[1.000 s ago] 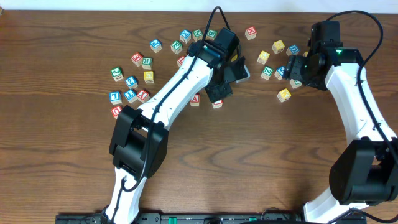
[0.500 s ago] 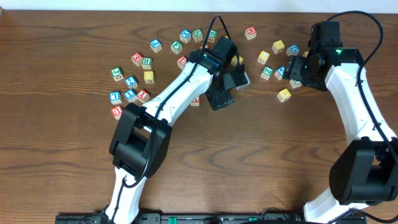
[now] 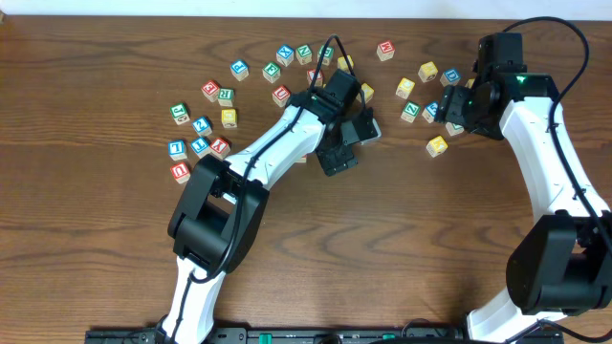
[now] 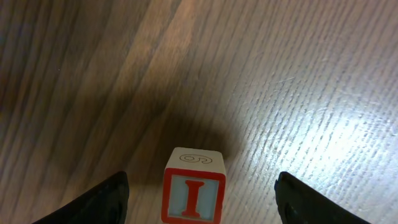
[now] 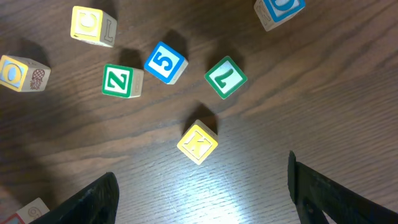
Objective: Spell out AI2
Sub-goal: 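Carry the red I block with the left gripper toward the A block, then lower the red I block beside the A block and open the left gripper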
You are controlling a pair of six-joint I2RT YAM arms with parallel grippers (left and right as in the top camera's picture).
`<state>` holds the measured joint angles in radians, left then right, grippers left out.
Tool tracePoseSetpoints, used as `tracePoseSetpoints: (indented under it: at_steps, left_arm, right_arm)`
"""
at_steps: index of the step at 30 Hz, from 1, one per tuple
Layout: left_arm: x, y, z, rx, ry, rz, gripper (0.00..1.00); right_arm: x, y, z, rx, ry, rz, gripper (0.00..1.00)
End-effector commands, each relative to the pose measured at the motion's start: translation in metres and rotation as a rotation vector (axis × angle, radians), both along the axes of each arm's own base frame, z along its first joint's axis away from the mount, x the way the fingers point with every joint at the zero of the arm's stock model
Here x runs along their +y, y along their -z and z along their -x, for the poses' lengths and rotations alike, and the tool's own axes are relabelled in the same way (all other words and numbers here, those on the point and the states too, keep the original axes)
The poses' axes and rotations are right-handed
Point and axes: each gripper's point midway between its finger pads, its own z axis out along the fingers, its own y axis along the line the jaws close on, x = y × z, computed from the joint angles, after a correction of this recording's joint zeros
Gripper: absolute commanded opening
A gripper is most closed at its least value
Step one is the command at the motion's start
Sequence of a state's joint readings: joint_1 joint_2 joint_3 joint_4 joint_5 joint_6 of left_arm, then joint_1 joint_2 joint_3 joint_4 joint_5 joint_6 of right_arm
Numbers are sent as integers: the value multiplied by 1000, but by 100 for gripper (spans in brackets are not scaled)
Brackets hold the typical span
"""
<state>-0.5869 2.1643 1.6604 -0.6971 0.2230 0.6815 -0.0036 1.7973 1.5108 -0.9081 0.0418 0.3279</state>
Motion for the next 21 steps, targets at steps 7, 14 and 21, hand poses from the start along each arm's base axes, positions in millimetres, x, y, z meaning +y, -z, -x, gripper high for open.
tracePoseSetpoints:
  at_steps: [7,14,21]
  left_arm:
    - [8,8,-9,-41,-14,-38,74]
    - [9,24,-7,-18,-14,-54,70]
    - [9,26,-7,-12,-25,-54,65]
  right_arm:
    - [-5,-7,1,-14,-4,14,83]
    - [-5,-6,2,-13,-10,17,83]
    - [-5,-6,1,-13,-17,20,83]
